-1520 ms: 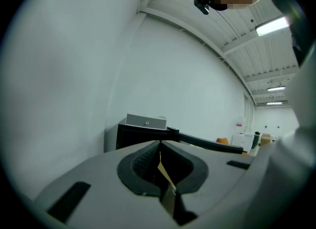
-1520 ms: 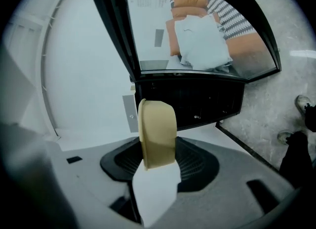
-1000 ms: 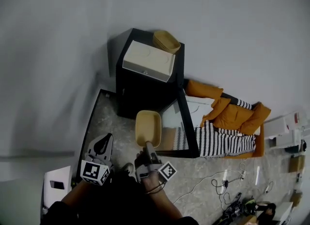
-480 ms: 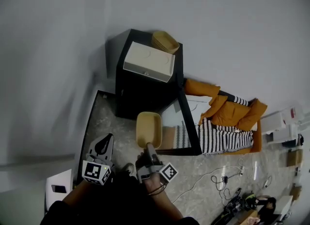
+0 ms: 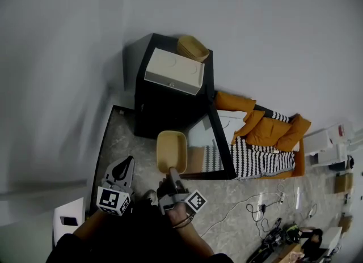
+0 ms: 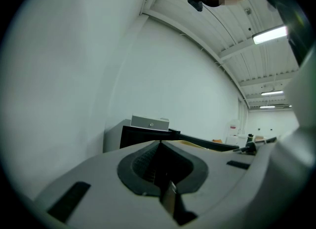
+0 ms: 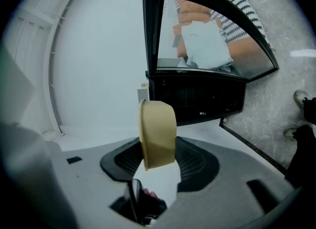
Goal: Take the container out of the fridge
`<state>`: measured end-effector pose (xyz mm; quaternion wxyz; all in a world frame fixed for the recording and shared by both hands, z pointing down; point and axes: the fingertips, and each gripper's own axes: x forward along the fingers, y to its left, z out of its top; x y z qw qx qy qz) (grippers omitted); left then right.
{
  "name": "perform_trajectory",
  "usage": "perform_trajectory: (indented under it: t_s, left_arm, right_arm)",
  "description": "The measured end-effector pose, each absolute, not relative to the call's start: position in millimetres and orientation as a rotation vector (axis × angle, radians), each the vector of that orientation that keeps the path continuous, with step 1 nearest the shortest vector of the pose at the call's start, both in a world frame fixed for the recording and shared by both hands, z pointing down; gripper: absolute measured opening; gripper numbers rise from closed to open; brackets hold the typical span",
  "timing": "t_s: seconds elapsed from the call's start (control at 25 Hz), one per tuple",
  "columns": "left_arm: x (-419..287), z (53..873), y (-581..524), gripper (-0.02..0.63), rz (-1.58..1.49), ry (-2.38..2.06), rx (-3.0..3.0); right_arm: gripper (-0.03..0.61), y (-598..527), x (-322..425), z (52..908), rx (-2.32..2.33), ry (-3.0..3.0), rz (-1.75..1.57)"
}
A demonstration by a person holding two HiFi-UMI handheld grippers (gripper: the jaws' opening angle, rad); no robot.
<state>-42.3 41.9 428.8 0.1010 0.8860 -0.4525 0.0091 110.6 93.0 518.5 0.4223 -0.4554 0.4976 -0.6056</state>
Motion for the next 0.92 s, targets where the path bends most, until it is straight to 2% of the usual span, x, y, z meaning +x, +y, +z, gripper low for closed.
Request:
perform_trajectory:
  t_s: [0.92]
  left_arm:
    - [-45.6,434.7,44.8,0.005,0.032,-1.327,2.617]
  right_arm:
    - [0.192,93.5,102.7,518.7,-1.112,1.239,-1.516]
